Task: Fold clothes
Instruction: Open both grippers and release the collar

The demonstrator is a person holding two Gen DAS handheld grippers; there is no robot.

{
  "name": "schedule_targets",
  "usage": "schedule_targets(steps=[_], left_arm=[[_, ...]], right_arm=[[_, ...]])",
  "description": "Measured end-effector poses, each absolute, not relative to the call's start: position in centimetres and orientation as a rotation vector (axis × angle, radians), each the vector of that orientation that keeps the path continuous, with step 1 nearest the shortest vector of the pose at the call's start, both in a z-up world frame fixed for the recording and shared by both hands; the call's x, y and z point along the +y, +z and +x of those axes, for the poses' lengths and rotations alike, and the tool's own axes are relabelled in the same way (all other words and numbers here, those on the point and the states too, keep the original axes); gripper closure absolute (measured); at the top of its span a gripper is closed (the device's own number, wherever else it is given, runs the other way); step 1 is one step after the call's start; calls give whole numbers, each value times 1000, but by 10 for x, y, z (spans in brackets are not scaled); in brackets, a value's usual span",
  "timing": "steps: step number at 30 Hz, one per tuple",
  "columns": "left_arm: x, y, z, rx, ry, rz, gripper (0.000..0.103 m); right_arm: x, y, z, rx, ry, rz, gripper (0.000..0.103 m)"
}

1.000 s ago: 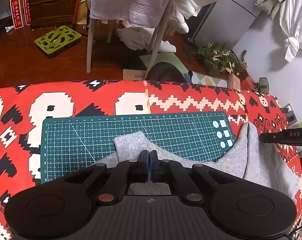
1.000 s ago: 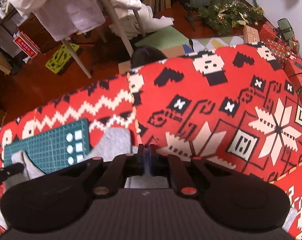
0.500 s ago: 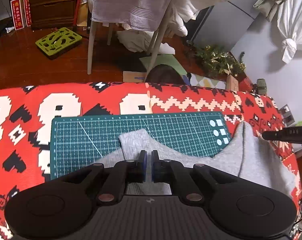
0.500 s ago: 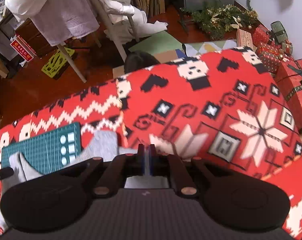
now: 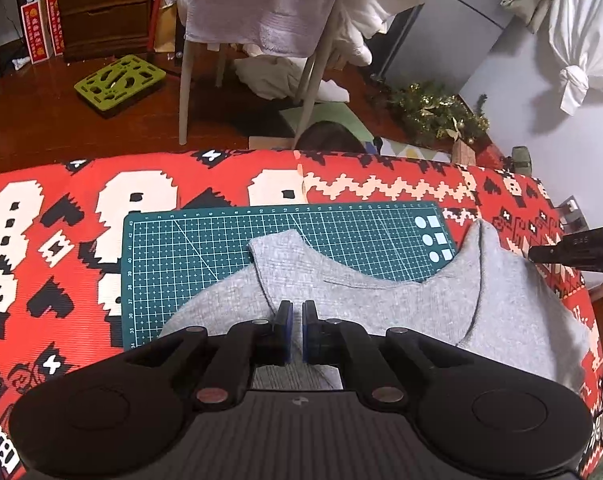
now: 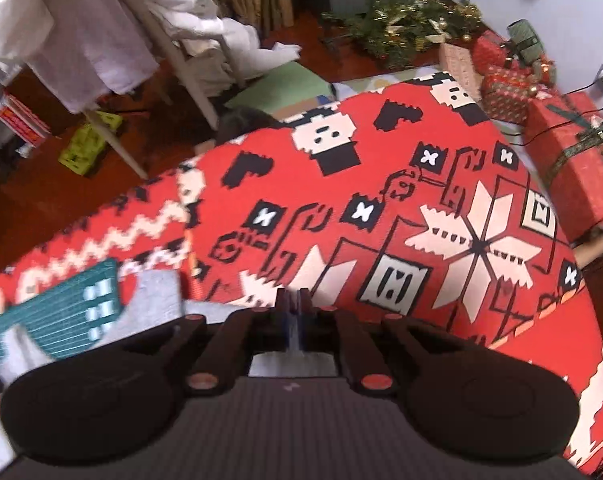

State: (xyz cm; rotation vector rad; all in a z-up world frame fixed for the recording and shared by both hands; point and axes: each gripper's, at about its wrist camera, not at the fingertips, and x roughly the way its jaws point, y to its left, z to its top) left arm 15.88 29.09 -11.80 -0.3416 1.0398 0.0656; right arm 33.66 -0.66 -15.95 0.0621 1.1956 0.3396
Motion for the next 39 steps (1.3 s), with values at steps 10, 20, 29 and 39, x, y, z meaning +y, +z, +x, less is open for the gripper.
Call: schedule_targets(steps=[10,20,29,39], left_arm=[[283,-118,141,1044,60,-345,99],[275,-103,106,996,104,-344,62],[231,-90,46,933,90,-267,33],[173,-128,-3,867,93,-92,21]], right_arm=[[-13,-168,316,1221,346,26,99],[-11,-130,279,1100,383,13,88],[-5,-100,155,961,548,-11,23],[1,-143,57,812,558,-209,1]])
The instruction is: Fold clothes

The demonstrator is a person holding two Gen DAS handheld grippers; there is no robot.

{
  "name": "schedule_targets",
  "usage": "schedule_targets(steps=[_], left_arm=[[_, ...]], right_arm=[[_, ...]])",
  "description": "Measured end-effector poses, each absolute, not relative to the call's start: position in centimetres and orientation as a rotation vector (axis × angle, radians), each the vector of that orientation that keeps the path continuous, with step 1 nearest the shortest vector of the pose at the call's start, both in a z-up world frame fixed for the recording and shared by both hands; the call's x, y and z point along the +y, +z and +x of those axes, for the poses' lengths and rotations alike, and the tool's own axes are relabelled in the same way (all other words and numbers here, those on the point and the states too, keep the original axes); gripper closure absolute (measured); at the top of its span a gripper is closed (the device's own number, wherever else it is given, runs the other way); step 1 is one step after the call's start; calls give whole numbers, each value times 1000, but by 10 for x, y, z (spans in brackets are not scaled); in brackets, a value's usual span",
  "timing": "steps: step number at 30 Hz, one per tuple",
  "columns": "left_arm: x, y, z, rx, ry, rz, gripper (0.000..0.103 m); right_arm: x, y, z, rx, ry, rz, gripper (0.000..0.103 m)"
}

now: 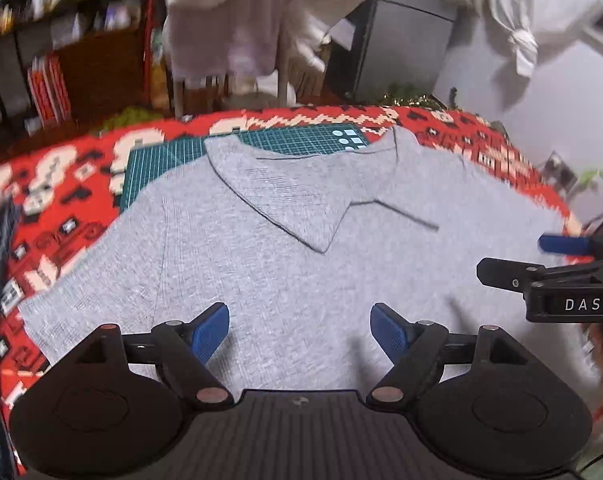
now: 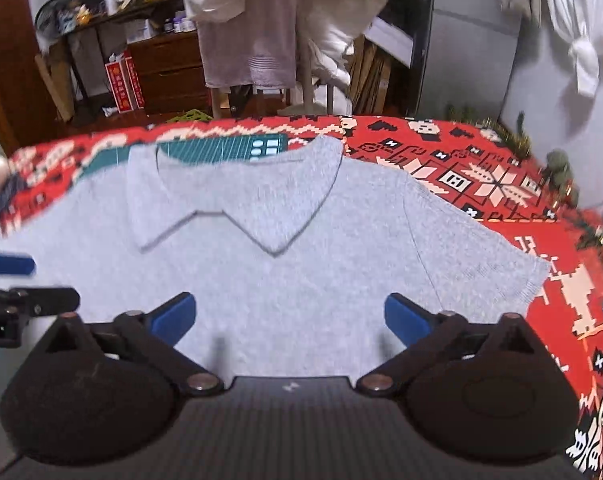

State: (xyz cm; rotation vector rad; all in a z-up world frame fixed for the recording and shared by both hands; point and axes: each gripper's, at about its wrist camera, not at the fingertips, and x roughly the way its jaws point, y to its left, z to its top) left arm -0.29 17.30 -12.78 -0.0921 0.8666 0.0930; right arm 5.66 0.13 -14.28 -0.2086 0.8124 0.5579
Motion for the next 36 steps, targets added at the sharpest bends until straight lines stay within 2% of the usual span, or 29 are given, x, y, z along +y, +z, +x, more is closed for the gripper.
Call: schedule_targets(steps=[8,16,36], left_arm=[[160,-159,-7,875,88,-58,19],[153,-170,-10,845,104,-42,1],[147,-181,-26,700,158,-40,0]], right_arm=[[-3,-180,40,775,527,-233,1],[-6,-194,40,764,520,-207,0],[-11,-199,31,719,495,-170,0]])
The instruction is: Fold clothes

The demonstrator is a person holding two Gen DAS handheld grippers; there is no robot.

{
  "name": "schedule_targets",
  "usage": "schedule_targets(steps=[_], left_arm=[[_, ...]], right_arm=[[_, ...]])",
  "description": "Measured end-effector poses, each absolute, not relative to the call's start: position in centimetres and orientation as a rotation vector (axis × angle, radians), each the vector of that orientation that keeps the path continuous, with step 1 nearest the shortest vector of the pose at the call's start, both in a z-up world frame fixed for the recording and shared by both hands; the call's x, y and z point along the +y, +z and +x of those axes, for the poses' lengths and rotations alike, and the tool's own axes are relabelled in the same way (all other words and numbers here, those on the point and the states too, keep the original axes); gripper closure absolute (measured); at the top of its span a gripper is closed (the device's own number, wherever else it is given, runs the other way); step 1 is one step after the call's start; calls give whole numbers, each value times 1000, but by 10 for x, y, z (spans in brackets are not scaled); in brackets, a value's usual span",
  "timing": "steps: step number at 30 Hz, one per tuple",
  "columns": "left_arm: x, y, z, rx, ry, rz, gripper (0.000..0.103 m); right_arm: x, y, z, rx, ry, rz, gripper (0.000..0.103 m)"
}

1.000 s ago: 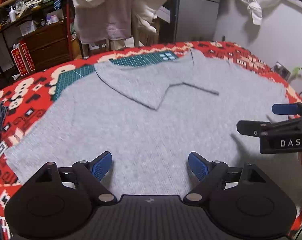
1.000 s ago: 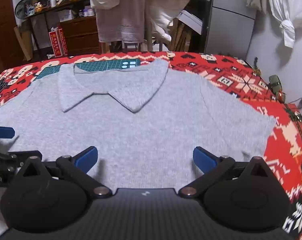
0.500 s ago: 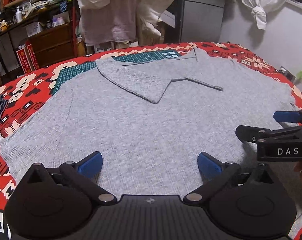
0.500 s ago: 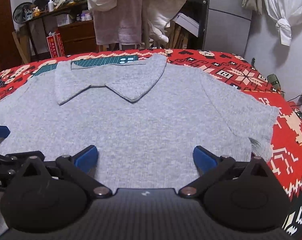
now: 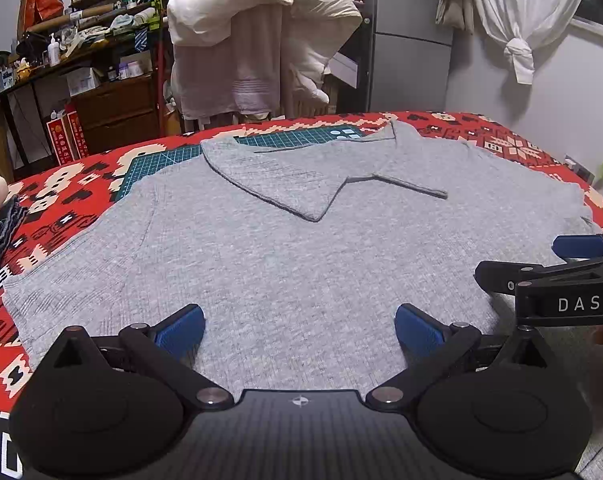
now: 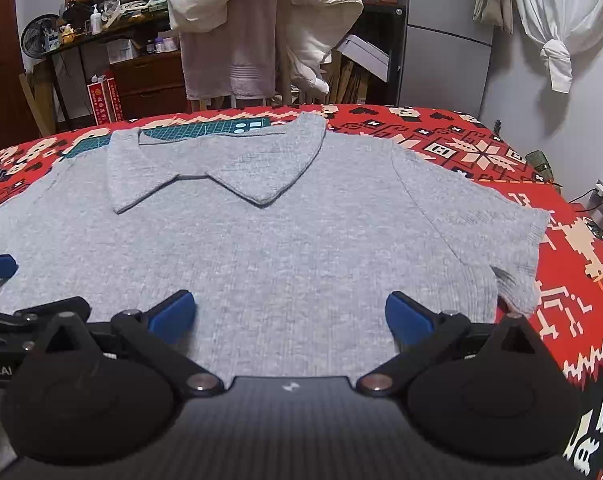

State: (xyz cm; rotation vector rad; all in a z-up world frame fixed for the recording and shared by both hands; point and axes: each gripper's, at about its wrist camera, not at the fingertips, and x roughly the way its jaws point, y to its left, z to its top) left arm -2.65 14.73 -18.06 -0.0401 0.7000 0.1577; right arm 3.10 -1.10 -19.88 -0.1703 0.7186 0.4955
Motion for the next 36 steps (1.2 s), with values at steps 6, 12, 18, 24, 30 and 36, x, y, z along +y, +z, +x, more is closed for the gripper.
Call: schedule_targets(steps=[6,12,18,24,30,36], left_arm=[[147,-183,-30,680,152,-35,0],[147,-183,-31,669,154,-38,0],[147,-184,-31,667,155,-41,0],[147,-183,-31,666,158,-42,0],[147,-184,-31,666,159,-42,0],[147,-184,-31,665,160,-42,0]], right_arm=[[-13,-199,28,714,494,-166,0],[-13,-200,27,713,494,-165,0],[-13,-200,25,711,494,-165,0],[-12,-200,24,711,493,-166,0],[-12,-200,26,710,492,-164,0],[-12,-201,26,699,485,-162,0]])
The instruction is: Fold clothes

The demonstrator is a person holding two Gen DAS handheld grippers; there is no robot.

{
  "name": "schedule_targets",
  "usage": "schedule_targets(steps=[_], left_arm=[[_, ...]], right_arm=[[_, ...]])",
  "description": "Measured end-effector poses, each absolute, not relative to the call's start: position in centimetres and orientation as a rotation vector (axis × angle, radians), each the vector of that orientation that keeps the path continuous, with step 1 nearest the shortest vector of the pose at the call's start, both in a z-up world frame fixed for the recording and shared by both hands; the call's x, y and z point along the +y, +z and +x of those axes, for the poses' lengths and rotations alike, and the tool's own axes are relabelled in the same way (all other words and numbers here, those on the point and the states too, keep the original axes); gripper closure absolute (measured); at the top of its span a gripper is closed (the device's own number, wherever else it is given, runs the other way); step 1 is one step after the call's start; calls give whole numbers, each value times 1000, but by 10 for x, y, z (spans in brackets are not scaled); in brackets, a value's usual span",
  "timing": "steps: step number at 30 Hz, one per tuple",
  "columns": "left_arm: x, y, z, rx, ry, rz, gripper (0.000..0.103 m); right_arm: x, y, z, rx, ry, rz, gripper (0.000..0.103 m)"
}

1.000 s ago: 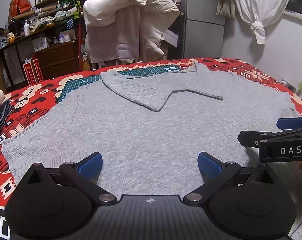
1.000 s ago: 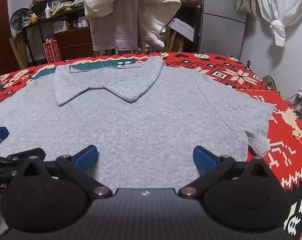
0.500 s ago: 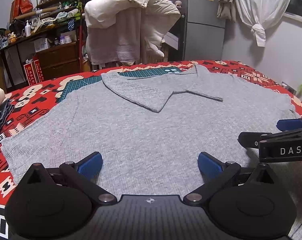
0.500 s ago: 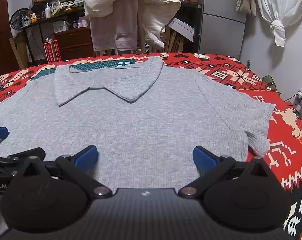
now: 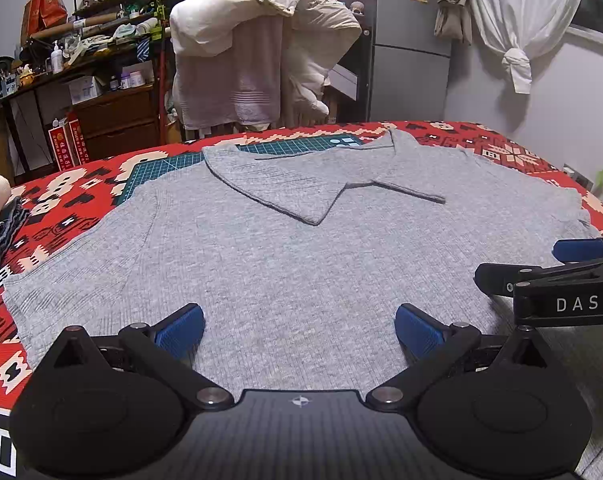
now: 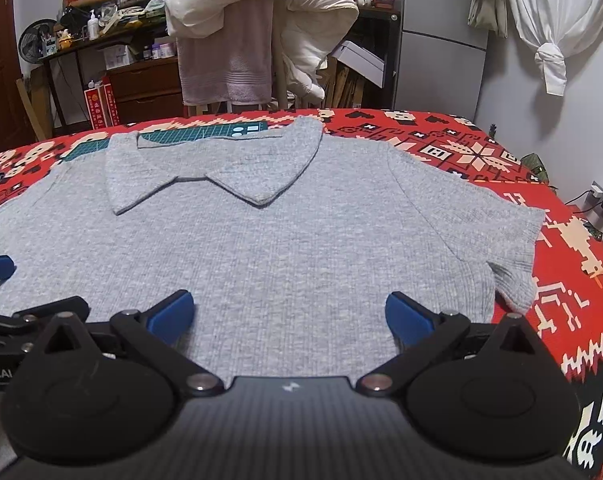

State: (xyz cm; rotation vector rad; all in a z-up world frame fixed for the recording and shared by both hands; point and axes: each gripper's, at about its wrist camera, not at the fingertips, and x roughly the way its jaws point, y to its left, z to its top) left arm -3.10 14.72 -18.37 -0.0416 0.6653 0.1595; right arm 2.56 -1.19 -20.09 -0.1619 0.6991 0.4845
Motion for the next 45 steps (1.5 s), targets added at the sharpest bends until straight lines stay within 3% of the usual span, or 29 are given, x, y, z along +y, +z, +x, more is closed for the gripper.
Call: schedule_targets(steps=[11,17,20,29,45], left_arm=[[148,-182,-31,674,155,-51,1],[154,-170,-36,685,130,-116,5],[156,-166,-44,697,101,-139,13],[148,-170,-83,762,24,-36,13],[152,-172,-141,767,-24,22,11]], right_arm=[[-13,-200,29,709,494,-160,0],[-20,-187,24,695,501,-140,0],[-23,-181,16,695,512,-177,1],[-49,-188,-35,715,546,-292,0],[-106,-187,-83,777,570,-207,0]])
